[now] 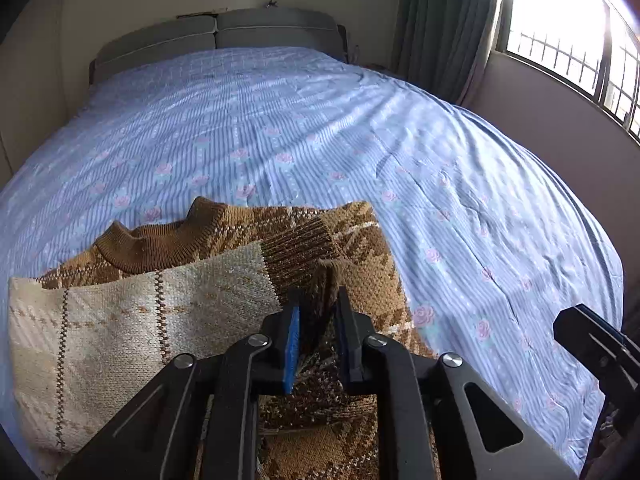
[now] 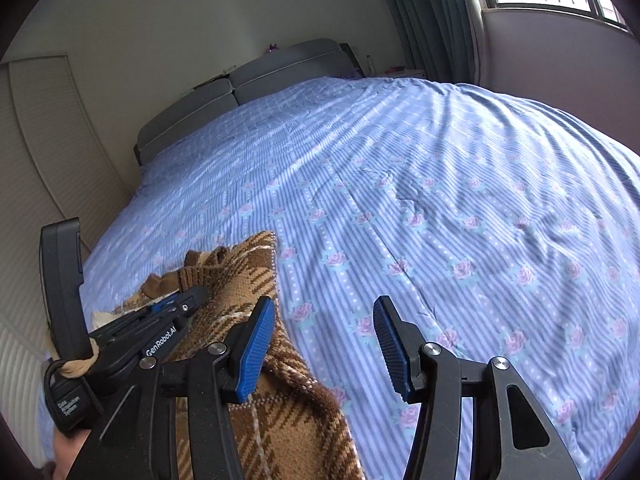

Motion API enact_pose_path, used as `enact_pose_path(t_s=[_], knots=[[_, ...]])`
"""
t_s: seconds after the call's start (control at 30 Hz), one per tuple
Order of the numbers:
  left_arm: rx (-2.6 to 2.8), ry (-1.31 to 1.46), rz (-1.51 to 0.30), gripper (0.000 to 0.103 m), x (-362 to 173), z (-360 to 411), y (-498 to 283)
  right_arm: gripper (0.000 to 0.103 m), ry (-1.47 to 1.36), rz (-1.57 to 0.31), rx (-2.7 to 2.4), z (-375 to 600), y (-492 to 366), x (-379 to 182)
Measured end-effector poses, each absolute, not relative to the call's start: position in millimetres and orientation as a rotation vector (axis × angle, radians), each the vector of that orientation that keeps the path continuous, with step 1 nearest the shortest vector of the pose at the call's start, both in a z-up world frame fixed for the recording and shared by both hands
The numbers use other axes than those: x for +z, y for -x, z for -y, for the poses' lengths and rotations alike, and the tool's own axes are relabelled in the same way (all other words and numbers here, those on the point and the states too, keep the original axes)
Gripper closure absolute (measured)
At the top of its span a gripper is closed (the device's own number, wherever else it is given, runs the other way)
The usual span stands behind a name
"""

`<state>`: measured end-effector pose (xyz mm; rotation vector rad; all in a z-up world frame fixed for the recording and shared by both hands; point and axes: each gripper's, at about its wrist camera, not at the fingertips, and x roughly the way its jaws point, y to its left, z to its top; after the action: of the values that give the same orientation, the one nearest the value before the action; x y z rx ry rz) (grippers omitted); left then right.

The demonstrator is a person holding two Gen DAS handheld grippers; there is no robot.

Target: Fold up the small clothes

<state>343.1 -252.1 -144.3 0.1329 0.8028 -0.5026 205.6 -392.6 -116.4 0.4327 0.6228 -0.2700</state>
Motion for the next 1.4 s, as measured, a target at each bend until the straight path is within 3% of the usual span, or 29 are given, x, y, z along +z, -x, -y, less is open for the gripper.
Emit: enact_pose_path(t_s=[0.03, 0.1, 0.33, 0.83, 1.4], knots=[[-0.488, -0.142, -0.8, 0.061, -144.7, 251.6, -340.5, 0.05, -0.432, -0.624, -0.27, 392.2, -206.0, -116.9], [-0.48, -0.147, -0.774, 0.051, -140.7, 245.6, -331.8, 0.05, -0.43, -0.629, -0.268, 391.5, -207.0, -117.8], [-0.403, -0.123, -0.741, 0.038, -120.9, 188.0, -312.2, 0.05, -0.417, -0.627, -0.235, 377.0, -216.7, -113.1], [-0.132, -0.01, -0.831, 0.035, -162.9, 19.3, -301.5, 0.05, -0.288, -0.697, -0.143, 306.4, -281.6, -128.3], [-0.181, -0.047, -0.912, 0.035, -185.8, 9.5, -310.1, 0.051, -0.256, -0.754, -0.175, 299.7, -306.5, -147.3]])
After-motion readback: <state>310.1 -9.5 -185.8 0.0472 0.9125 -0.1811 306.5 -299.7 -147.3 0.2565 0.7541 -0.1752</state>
